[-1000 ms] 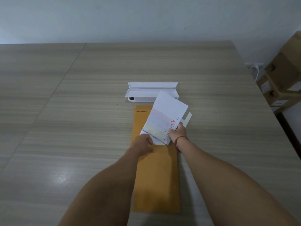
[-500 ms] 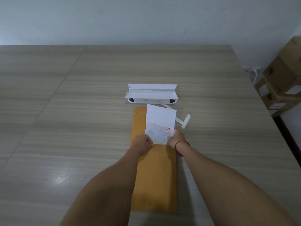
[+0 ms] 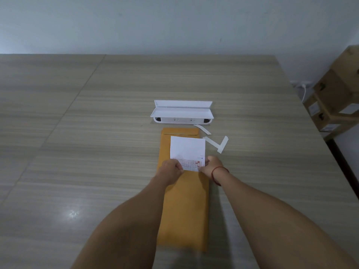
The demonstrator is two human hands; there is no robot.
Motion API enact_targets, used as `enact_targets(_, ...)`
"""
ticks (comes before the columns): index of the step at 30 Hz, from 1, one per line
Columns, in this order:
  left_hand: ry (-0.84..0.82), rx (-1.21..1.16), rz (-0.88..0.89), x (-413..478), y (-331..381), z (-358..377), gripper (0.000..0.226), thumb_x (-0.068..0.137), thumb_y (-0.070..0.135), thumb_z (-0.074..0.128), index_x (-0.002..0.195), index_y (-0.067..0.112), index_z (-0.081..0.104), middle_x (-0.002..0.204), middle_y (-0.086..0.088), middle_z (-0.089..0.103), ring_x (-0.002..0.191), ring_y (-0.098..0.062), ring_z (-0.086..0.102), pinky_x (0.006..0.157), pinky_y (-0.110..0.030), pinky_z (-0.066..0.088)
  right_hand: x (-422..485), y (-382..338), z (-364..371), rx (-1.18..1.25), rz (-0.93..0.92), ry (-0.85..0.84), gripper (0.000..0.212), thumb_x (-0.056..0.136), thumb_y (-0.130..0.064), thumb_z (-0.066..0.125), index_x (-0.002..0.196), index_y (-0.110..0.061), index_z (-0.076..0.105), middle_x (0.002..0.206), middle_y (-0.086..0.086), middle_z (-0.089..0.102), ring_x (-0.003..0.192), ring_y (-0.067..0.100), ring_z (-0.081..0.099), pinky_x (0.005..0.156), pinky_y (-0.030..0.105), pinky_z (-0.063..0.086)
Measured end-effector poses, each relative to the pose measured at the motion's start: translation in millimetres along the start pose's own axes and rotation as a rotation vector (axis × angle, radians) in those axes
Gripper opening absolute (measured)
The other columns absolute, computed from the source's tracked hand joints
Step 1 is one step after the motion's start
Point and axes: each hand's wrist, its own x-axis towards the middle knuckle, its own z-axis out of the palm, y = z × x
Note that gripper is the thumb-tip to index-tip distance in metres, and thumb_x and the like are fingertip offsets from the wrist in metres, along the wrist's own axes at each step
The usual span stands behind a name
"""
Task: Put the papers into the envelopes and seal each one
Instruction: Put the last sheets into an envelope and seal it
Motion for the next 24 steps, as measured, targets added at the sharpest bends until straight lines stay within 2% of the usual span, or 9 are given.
enact_targets(3,-0.022,0.028,0.03,-2,-2,-1,0.01,0.087,0.01,0.061,0.091,0.004,0.068,0.104,-0.009,0.065,0.086,-0.014,0.049,0.079,-0.027,0.045,3,-12,-5,0.092,-0.045,0.046,0.031,0.09,-0.013,0.064,0.119,-0.008,0.055,0.122,0.009,0.064,0.112,0.025,0.061,0.087,0.029,0.049)
enact_targets(7,-0.032,0.026,0.043,-3,-3,-1,0.011,0.087,0.011,0.061,0.092,0.003,0.067,0.105,-0.009,0.066,0.094,-0.02,0.055,0.084,-0.031,0.047,8,-31,-9,0.218,-0.079,0.157,0.035,0.093,-0.011,0.057,0.127,-0.008,0.052,0.123,0.009,0.063,0.112,0.025,0.061,0.089,0.03,0.047)
enact_targets(9,-0.03,0.021,0.046,-2,-4,-2,0.011,0.088,0.012,0.061,0.092,0.003,0.067,0.105,-0.01,0.066,0.101,-0.023,0.057,0.086,-0.032,0.047,9,-29,-6,0.142,-0.075,0.154,0.029,0.094,-0.01,0.054,0.122,-0.008,0.055,0.12,0.009,0.064,0.109,0.025,0.061,0.087,0.031,0.049)
enact_targets(13,-0.033,0.035,0.057,-2,-8,-4,0.013,0.089,0.014,0.061,0.094,0.004,0.067,0.106,-0.009,0.066,0.104,-0.024,0.057,0.084,-0.03,0.046,8,-11,7,-0.09,-0.047,0.038,0.028,0.092,-0.009,0.057,0.119,-0.007,0.056,0.119,0.011,0.063,0.108,0.027,0.06,0.086,0.032,0.048)
enact_targets(16,-0.025,0.025,0.039,-2,-9,-4,0.013,0.089,0.014,0.06,0.094,0.004,0.067,0.105,-0.008,0.066,0.103,-0.023,0.057,0.082,-0.027,0.044,8,-15,5,-0.052,-0.08,0.049,0.038,0.091,-0.009,0.057,0.129,-0.011,0.05,0.126,0.009,0.059,0.103,0.024,0.06,0.077,0.026,0.05)
enact_targets(18,-0.019,0.012,0.029,-1,-9,-3,0.012,0.088,0.013,0.06,0.093,0.005,0.067,0.105,-0.008,0.066,0.099,-0.022,0.057,0.081,-0.027,0.045,10,-25,-1,-0.004,-0.137,0.099,0.044,0.094,-0.006,0.051,0.136,-0.017,0.046,0.128,0.009,0.058,0.102,0.023,0.059,0.079,0.025,0.049)
enact_targets(21,-0.01,-0.008,0.025,-1,-7,-2,0.013,0.088,0.013,0.06,0.093,0.004,0.067,0.105,-0.009,0.067,0.09,-0.018,0.054,0.081,-0.027,0.046,12,-31,-5,-0.068,-0.202,0.125,0.037,0.096,-0.001,0.042,0.124,-0.018,0.06,0.123,0.009,0.063,0.1,0.02,0.059,0.086,0.029,0.047)
enact_targets(24,0.002,-0.033,0.017,-2,-5,-1,0.013,0.087,0.012,0.061,0.094,0.003,0.067,0.106,-0.011,0.065,0.094,-0.021,0.055,0.08,-0.027,0.045,12,-22,-1,-0.207,-0.166,0.037,0.037,0.095,0.004,0.042,0.109,-0.017,0.07,0.123,0.006,0.066,0.111,0.023,0.062,0.097,0.033,0.049)
